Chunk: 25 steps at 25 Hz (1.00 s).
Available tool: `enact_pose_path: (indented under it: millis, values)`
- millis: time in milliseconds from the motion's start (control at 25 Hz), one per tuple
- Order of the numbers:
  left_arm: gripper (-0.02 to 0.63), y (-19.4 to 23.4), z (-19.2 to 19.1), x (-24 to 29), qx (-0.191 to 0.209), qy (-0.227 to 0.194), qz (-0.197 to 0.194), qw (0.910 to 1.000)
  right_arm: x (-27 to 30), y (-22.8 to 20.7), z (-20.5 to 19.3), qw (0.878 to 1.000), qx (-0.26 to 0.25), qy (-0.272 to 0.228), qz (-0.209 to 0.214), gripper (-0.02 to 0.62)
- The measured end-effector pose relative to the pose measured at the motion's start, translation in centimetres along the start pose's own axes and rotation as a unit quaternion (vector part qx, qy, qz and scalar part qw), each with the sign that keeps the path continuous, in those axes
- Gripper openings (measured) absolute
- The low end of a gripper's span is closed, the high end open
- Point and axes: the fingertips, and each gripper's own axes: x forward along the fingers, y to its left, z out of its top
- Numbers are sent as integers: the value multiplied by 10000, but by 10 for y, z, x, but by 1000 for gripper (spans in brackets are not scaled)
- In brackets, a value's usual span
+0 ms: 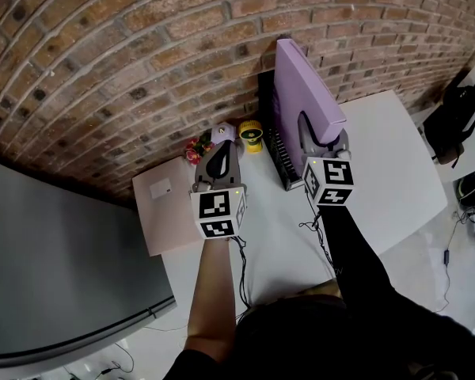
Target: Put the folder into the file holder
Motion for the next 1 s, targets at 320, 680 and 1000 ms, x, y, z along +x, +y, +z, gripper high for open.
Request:
enact_pose_path:
  millis: [320, 680, 1000]
  values:
    - [8, -1, -2, 2, -5, 33, 18, 10000, 3, -3, -13, 9999, -3, 107, 7, 146]
    - [8, -1, -4, 6, -22, 58, 18, 10000, 3, -5, -30, 9996, 37, 264, 15, 147]
    - [8, 1, -5, 7, -37, 64, 28, 10000, 3, -5, -43, 9993, 47, 367, 15, 147]
